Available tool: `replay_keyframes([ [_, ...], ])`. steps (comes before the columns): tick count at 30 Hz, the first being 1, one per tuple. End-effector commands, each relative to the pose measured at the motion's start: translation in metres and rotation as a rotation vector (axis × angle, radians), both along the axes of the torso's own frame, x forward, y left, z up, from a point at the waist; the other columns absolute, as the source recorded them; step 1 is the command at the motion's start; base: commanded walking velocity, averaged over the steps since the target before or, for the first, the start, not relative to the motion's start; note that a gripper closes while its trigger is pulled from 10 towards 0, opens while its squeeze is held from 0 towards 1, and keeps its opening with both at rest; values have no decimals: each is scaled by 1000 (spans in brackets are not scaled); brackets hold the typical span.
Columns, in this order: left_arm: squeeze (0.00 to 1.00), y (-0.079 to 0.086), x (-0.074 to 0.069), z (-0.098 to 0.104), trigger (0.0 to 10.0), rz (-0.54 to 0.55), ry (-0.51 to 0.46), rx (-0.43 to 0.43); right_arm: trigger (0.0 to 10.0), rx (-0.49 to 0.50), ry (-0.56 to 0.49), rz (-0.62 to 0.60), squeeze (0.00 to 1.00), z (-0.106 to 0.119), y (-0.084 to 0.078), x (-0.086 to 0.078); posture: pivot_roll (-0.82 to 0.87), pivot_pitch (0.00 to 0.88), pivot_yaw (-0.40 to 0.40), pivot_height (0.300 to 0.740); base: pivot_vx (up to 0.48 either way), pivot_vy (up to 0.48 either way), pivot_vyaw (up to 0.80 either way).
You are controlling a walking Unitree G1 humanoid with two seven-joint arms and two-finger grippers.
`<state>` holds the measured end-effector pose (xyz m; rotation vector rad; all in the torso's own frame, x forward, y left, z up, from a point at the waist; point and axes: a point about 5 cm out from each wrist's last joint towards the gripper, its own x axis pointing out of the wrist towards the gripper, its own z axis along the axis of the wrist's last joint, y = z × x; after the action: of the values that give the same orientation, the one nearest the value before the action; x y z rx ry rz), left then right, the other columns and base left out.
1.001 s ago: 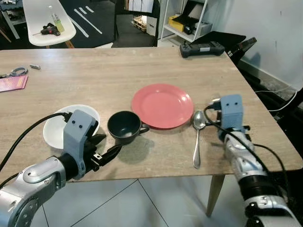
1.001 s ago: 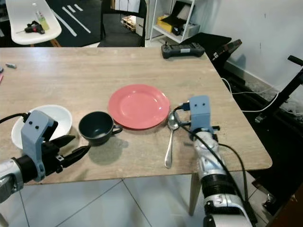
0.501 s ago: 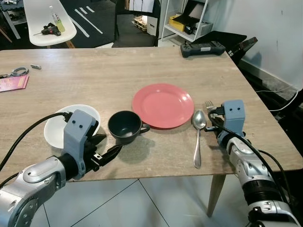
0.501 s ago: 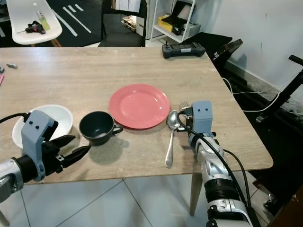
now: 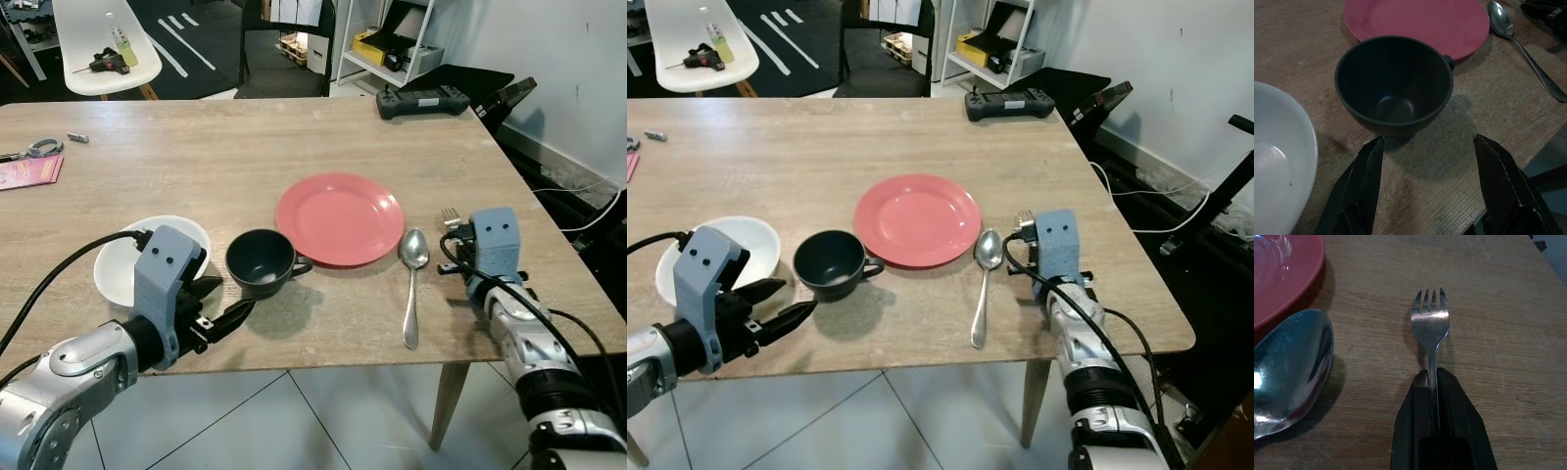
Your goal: Setting the table
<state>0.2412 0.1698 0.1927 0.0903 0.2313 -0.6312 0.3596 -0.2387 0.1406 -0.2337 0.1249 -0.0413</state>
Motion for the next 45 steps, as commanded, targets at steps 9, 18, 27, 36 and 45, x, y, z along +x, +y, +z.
replay_keyframes([
  [9,0,-1,-2,-4,10000,-3,20,8,10000,80,-56,-22,1000,5,-4,0,54,69,95,740,0,0,0],
  [18,0,-1,-3,-4,10000,-6,24,8,10000,145,-235,-102,0,43,-2,-10,48,79,85,740,0,0,0],
  [27,0,-1,-7,-7,10000,-2,33,9,10000,241,-37,-154,0,14,24,-59,44,97,65,740,0,0,0],
  [36,0,-2,-6,-9,10000,-11,44,9,10000,327,35,-142,0,16,39,-70,19,100,71,740,0,0,0],
  [45,0,-3,-7,-10,10000,-9,41,8,10000,297,51,-90,1000,22,72,-73,25,92,65,740,0,0,0],
])
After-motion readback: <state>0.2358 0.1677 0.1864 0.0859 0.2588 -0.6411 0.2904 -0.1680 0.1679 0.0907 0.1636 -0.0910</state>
